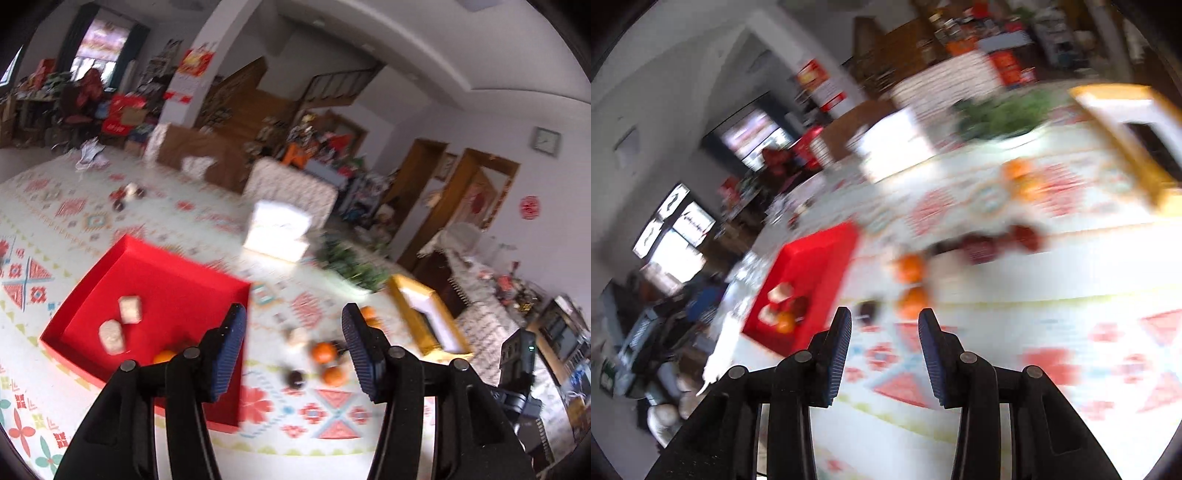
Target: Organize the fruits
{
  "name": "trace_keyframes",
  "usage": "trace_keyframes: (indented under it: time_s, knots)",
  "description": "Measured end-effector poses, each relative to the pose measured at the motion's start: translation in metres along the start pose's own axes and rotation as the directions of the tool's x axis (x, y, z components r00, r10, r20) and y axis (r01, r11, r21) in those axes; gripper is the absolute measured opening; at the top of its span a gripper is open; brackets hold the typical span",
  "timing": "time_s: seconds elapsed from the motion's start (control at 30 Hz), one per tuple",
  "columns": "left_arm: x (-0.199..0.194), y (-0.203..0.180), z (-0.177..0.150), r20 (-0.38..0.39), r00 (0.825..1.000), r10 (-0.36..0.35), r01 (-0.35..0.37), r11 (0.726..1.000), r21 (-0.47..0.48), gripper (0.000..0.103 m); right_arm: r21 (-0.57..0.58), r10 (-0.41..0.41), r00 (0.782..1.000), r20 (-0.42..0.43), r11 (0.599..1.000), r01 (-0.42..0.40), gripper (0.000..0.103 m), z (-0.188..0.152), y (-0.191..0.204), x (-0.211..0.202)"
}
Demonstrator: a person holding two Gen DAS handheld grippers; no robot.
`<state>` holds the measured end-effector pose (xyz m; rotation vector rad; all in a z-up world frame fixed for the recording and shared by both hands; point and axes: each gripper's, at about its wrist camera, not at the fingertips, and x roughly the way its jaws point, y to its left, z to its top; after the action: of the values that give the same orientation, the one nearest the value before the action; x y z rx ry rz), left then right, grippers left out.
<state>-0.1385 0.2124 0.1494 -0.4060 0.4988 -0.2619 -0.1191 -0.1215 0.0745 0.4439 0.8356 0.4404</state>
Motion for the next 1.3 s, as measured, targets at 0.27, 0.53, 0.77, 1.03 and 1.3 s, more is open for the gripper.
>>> trace_keyframes:
  time_s: [0.27, 0.53, 0.77, 1.03, 1.3]
  knots:
    - [-0.059, -0.036, 0.022, 0.085, 0.990, -0.115, 0.112, 0.993, 0.046, 0.053, 0.058, -0.223, 0.950, 0.219, 0.975, 0.215, 0.042, 0.028, -0.058, -0.152]
    - [-0.100, -0.057, 0.060, 0.142, 0.975, -0.171, 0.158, 0.982, 0.100, 0.053, 0.050, -0.436, 0.806, 0.400, 0.889, 0.456, 0.041, 0.044, -0.047, -0.289]
    - [-0.082, -0.072, 0.075, 0.162, 0.969, -0.186, 0.180, 0.982, 0.052, 0.050, 0.086, -0.568, 0.691, 0.448, 0.796, 0.599, 0.041, 0.051, -0.047, -0.322]
    - [-0.090, -0.115, 0.099, 0.212, 0.931, -0.298, 0.298, 0.954, 0.035, 0.046, 0.280, -0.619, 0.613, 0.491, 0.778, 0.562, 0.041, 0.049, -0.084, -0.405]
    - [-0.187, -0.172, 0.132, 0.284, 0.921, -0.267, 0.191, 0.945, 0.266, 0.052, 0.387, -0.695, 0.444, 0.566, 0.699, 0.602, 0.042, 0.043, -0.039, -0.563]
